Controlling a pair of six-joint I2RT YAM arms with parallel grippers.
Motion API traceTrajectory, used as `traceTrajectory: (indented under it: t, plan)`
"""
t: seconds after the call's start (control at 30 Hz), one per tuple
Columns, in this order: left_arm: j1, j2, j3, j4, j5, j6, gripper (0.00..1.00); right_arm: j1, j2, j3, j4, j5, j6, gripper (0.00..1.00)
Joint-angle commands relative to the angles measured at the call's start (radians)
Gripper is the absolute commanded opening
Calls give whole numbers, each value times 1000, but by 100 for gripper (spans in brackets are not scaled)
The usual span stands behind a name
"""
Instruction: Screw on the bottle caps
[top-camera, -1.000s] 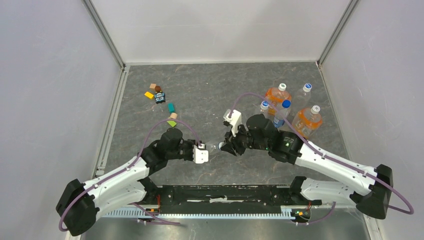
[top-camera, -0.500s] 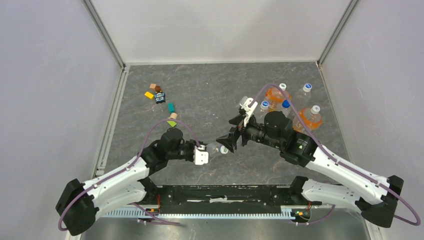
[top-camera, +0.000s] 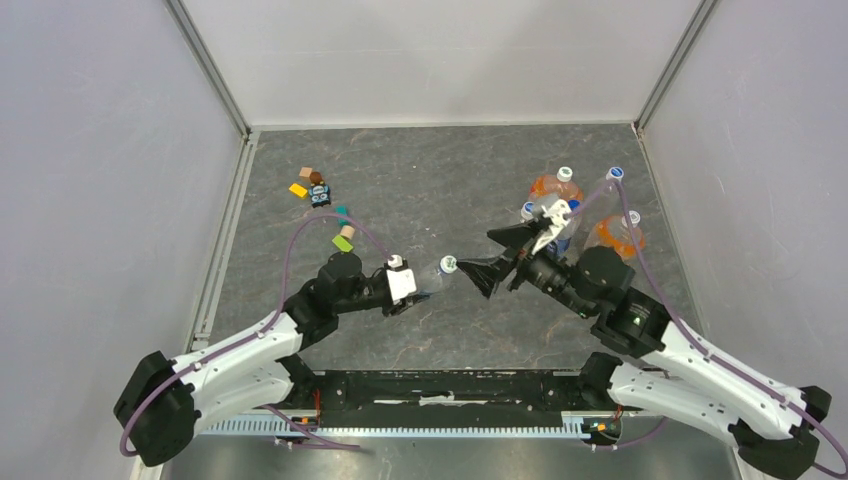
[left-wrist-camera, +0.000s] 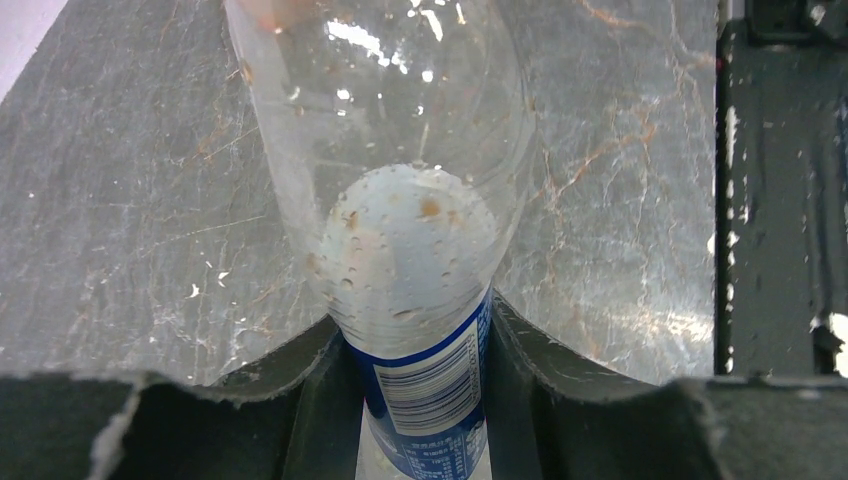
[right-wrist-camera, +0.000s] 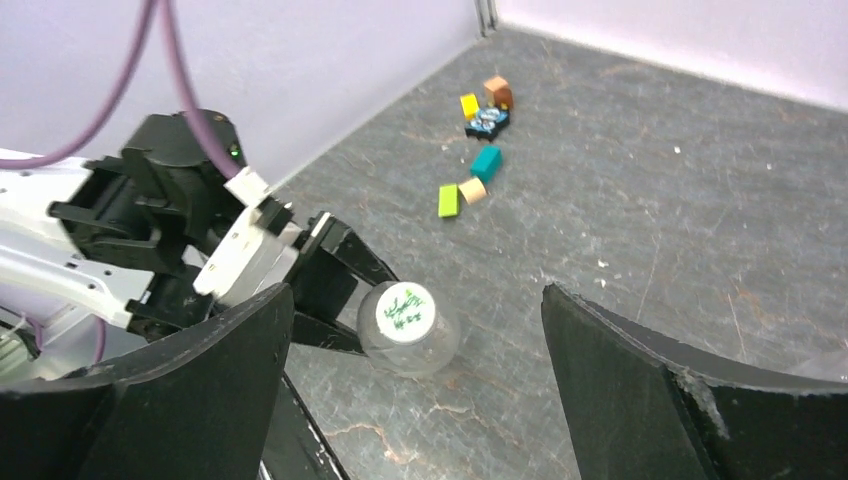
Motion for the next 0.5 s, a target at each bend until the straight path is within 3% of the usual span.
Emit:
traceTrajectory:
  t: [0.0, 0.27, 0.47]
  plan:
    - [0, 12, -16, 156, 12, -178, 47, 0, -101, -121, 256, -95, -51, 98]
    - [0, -22, -26, 203, 22, -208, 47, -1, 35, -88, 304, -221, -71, 98]
    - [0, -44, -32, 214, 22, -207, 46, -1, 143, -59, 320, -179, -88, 94]
